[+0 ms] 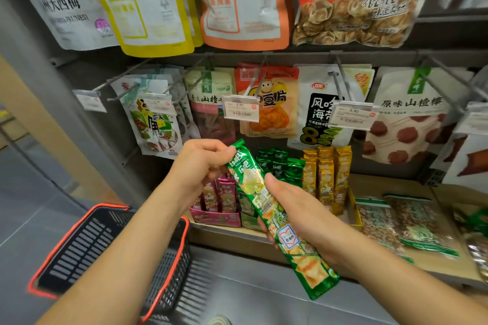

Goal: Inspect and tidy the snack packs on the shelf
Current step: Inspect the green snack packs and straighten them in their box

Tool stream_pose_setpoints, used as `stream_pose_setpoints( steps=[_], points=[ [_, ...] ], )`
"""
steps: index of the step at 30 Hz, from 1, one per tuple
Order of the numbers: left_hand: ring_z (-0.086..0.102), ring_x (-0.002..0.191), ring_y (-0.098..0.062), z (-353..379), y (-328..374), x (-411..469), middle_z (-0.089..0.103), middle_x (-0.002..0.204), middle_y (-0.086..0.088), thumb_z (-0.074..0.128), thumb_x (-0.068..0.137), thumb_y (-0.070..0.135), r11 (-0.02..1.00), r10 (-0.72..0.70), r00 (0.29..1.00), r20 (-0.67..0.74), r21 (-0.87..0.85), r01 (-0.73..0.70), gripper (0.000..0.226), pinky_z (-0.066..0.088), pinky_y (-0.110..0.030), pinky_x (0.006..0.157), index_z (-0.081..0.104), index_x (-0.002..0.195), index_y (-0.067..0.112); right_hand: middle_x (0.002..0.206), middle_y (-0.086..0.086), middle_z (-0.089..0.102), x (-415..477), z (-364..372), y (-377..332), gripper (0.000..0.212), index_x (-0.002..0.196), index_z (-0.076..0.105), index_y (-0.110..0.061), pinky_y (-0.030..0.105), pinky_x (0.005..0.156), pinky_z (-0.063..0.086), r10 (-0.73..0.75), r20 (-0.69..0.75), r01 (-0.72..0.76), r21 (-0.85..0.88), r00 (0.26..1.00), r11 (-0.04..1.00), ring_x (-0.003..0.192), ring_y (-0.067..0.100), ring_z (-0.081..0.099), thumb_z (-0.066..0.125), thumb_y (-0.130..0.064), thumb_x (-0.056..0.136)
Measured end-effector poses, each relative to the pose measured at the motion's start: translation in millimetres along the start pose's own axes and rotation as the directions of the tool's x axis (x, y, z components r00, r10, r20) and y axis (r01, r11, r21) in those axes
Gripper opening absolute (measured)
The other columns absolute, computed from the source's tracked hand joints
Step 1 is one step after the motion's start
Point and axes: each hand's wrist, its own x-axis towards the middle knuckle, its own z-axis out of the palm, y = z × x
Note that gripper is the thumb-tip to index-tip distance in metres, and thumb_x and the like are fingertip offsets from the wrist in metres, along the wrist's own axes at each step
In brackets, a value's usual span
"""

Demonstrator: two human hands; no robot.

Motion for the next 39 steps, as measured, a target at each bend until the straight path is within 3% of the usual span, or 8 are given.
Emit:
stream_pose_setpoints(
  steps=[5,9,13,17,21,26,32,39],
  points=[
    [0.029,0.035,-0.005,18.7,-0.2,1.4,0.037,0.060,-0.003,0.061,0.086,0.011,0.978,-0.081,0.996,0.037,-0.192,0.086,0.039,0.021,-0.013,0.033,0.061,0.048,0.016,0.080,-0.057,0.050,-22.2,2.6,6.1,0.021,0.090,0.054,-0.051,-0.011,0.061,0.029,-0.199,-0.141,0.170,-0.192,0.970,0.967,0.080,-0.038,0.044,0.035,-0.060,0.088],
    [0.030,0.042,-0.010,33.0,-2.2,-0.6,0.047,0.066,-0.010,0.064,0.090,0.017,0.999,0.010,0.999,0.035,-0.053,-0.009,0.027,0.023,-0.017,0.040,0.065,0.066,0.005,0.099,-0.012,0.066,-28.2,2.2,18.2,0.047,0.104,0.062,-0.021,0.013,0.076,0.041,-0.315,-0.202,0.244,-0.313,0.927,0.918,0.094,0.001,0.058,0.035,-0.057,0.091],
    [0.047,0.046,-0.012,36.9,-4.5,1.0,0.059,0.063,-0.014,0.070,0.088,0.026,0.993,0.078,0.997,0.006,0.090,-0.078,0.022,0.037,-0.019,0.046,0.074,0.073,0.011,0.082,-0.020,0.064,-26.5,-1.6,23.6,0.030,0.095,0.057,-0.038,0.015,0.067,0.042,-0.354,-0.265,0.245,-0.367,0.897,0.897,0.072,-0.002,0.057,0.038,-0.061,0.088],
    [0.063,0.069,-0.011,36.1,-2.2,-3.3,0.069,0.079,-0.003,0.077,0.072,0.041,1.000,0.008,0.988,0.156,-0.004,-0.008,0.032,0.053,-0.023,0.064,0.076,0.093,0.017,0.082,-0.014,0.066,-25.6,-2.2,33.9,0.031,0.109,0.051,-0.045,0.031,0.060,0.048,-0.374,-0.361,0.172,-0.483,0.854,0.859,0.065,0.003,0.058,0.041,-0.066,0.088],
    [0.061,0.083,-0.014,46.9,-5.7,-7.1,0.065,0.086,-0.001,0.080,0.072,0.037,0.999,0.022,0.981,0.194,0.038,-0.030,0.024,0.053,-0.032,0.078,0.075,0.094,0.027,0.079,-0.010,0.063,-23.8,-1.8,37.7,0.040,0.122,0.039,-0.044,0.026,0.055,0.040,-0.424,-0.392,0.082,-0.648,0.816,0.757,0.065,0.006,0.057,0.043,-0.065,0.088],
    [0.067,0.073,-0.011,52.1,-6.6,-6.9,0.071,0.073,-0.003,0.076,0.078,0.020,0.994,0.038,0.997,0.071,-0.103,-0.031,0.009,0.052,-0.020,0.065,0.078,0.073,0.013,0.089,-0.013,0.059,-23.9,2.9,37.4,0.043,0.123,0.032,-0.043,0.024,0.058,0.040,-0.481,-0.365,0.080,-0.725,0.797,0.684,0.073,0.004,0.056,0.045,-0.064,0.088],
    [0.065,0.075,-0.014,45.3,-6.1,2.4,0.072,0.076,-0.005,0.073,0.082,0.019,0.963,-0.022,0.994,-0.104,-0.268,-0.006,0.013,0.052,-0.024,0.071,0.078,0.072,0.013,0.094,-0.012,0.063,-25.0,-7.2,40.4,0.056,0.142,0.017,-0.053,0.036,0.069,0.050,-0.311,-0.210,0.107,-0.647,0.927,0.755,0.074,0.007,0.061,0.022,-0.070,0.089],
    [0.065,0.077,-0.009,53.4,-19.9,1.0,0.072,0.085,0.007,0.079,0.077,0.033,0.999,0.049,0.996,-0.070,-0.003,-0.049,0.031,0.050,-0.025,0.064,0.066,0.104,0.024,0.070,0.001,0.064,-22.2,1.0,47.9,0.046,0.133,0.034,-0.050,0.046,0.063,0.051,-0.385,-0.283,0.185,-0.541,0.878,0.821,0.057,0.015,0.060,0.020,-0.065,0.092]
  ],
)
